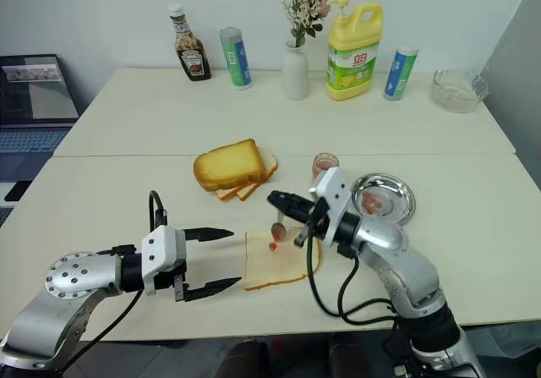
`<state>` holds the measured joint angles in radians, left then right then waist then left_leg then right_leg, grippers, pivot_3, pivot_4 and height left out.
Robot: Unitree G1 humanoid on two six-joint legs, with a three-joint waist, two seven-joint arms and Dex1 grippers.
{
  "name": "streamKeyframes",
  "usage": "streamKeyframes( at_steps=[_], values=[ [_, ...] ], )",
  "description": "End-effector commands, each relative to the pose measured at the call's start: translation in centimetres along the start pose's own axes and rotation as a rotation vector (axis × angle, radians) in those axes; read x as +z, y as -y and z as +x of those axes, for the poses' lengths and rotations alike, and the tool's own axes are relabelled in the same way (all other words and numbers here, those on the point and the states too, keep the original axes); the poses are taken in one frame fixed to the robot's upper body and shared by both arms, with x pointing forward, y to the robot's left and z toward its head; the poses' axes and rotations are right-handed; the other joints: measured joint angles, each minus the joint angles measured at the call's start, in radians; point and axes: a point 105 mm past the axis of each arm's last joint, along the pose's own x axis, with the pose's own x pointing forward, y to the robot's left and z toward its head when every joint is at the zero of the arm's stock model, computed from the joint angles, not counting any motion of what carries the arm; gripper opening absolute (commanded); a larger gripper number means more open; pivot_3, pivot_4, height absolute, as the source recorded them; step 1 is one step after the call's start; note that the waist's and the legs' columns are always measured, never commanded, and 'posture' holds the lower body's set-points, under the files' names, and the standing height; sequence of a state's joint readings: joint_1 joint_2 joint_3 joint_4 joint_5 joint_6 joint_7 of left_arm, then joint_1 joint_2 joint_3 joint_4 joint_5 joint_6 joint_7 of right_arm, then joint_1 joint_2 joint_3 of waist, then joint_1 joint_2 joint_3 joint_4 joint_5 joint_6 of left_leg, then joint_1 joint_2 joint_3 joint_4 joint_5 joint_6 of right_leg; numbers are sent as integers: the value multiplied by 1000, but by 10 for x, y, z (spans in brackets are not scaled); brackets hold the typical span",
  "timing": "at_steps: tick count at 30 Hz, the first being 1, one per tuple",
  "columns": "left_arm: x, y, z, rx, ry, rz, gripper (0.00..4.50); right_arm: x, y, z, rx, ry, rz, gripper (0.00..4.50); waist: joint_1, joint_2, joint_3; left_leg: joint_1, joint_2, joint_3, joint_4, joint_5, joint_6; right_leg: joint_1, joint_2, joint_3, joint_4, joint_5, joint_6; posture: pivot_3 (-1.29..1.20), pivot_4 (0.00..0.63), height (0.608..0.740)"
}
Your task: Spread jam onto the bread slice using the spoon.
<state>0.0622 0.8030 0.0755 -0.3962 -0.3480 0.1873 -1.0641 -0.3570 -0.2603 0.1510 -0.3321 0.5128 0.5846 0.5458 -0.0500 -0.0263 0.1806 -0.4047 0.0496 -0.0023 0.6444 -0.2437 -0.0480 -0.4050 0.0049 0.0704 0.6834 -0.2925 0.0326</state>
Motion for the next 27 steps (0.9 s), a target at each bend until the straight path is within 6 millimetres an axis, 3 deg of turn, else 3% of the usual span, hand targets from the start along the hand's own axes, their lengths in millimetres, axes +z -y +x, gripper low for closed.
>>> streamKeyframes(
  at_steps=[1,5,10,15,22,27],
  values=[
    [2,-5,-4,26,-1,10,4500,4,21,-7,-109,19,157,59,0,0,0,0,0,0,0,0,0,0,0,0,0,0,0,0,150,740],
    [3,-12,-6,59,4,-3,4500,-3,34,-16,-209,33,348,59,-1,0,0,0,0,0,-1,0,0,0,0,0,0,0,0,0,150,740],
    [4,-15,-7,62,3,-4,4500,11,20,-13,-154,107,517,59,-3,0,0,0,0,0,-1,0,0,0,0,0,0,0,0,0,150,740],
    [5,-17,-7,60,5,-2,4500,11,11,-11,-123,76,523,59,-6,0,0,0,0,0,-1,0,0,0,0,0,0,0,0,0,150,740],
    [4,-13,-5,23,3,0,4500,-14,27,-4,-242,34,567,59,-7,0,0,0,0,0,-1,0,0,0,1,0,0,0,0,0,150,740],
    [5,-13,-4,18,4,-1,4500,-26,16,4,-219,12,656,59,-7,0,0,0,0,0,-1,0,0,-1,0,0,0,0,0,0,150,740]
  ],
)
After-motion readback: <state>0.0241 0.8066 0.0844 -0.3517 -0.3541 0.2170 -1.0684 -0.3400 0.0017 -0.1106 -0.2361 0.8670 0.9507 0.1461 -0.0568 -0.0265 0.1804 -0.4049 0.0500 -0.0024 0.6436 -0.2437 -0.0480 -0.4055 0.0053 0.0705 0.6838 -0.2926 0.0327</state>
